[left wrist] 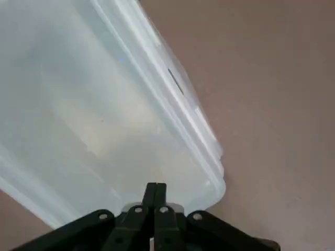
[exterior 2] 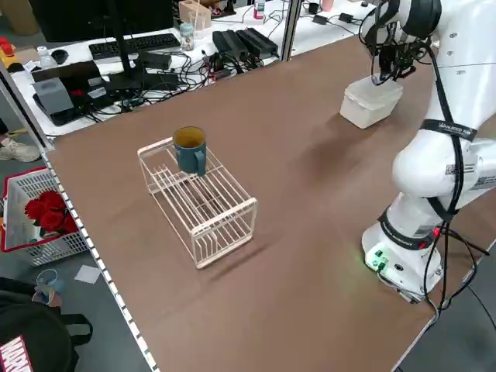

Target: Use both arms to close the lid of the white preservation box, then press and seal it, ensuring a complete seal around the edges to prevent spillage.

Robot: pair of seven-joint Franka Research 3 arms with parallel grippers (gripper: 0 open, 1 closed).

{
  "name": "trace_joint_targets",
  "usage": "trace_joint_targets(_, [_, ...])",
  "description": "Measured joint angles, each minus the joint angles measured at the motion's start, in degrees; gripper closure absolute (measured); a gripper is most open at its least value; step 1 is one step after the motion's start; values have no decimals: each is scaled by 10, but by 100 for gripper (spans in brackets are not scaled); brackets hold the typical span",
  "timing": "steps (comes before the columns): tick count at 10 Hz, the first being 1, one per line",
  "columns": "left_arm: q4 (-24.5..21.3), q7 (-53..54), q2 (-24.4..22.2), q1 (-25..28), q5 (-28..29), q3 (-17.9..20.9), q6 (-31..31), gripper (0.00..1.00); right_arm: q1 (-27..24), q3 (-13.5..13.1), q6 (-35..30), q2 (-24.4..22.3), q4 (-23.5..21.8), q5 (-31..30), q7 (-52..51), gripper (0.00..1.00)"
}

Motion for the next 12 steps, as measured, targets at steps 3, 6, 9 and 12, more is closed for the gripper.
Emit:
trace_joint_targets(3, [0,0,0,0,0,0,0,99,2,-1,9,0,-4,0,0,99])
trace_joint_targets(6, [1,0,0,0,1,1,0,99,3,-1,10,0,-4,0,3,99])
trace_joint_targets(9, [1,0,0,0,1,1,0,99,5,-3,12,0,-3,0,11,99])
trace_joint_targets(12, [1,0,0,0,1,2,0,99,13,-5,20,4,-1,-1,21,99])
